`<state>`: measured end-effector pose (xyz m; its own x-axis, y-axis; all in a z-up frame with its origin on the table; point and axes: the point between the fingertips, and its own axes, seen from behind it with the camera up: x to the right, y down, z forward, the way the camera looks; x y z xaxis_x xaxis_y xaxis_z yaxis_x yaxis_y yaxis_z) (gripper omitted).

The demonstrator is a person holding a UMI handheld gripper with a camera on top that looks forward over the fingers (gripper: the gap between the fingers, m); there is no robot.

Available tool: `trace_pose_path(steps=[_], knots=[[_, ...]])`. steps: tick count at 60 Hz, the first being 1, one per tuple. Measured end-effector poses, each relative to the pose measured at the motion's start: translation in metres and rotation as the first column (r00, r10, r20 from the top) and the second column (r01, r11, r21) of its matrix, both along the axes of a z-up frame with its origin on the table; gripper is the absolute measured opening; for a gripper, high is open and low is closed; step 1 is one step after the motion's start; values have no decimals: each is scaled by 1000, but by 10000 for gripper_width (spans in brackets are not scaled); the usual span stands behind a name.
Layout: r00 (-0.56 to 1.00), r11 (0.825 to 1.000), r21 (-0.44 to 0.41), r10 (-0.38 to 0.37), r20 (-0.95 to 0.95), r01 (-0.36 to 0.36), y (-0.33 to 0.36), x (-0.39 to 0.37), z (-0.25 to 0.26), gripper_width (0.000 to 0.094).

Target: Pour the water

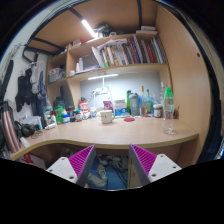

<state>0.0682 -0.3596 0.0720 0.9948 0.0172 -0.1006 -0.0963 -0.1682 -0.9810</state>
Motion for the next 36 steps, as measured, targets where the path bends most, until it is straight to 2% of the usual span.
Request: trace_pose_path(steps=[13,23,29,36], knots=[[1000,1000,7,-12,-1,12,7,9,2,759],[999,997,53,-50,21,49,35,54,19,758],[991,989,103,-116,63,109,64,106,31,759],[970,972,114,-219,105,207,104,177,33,758]])
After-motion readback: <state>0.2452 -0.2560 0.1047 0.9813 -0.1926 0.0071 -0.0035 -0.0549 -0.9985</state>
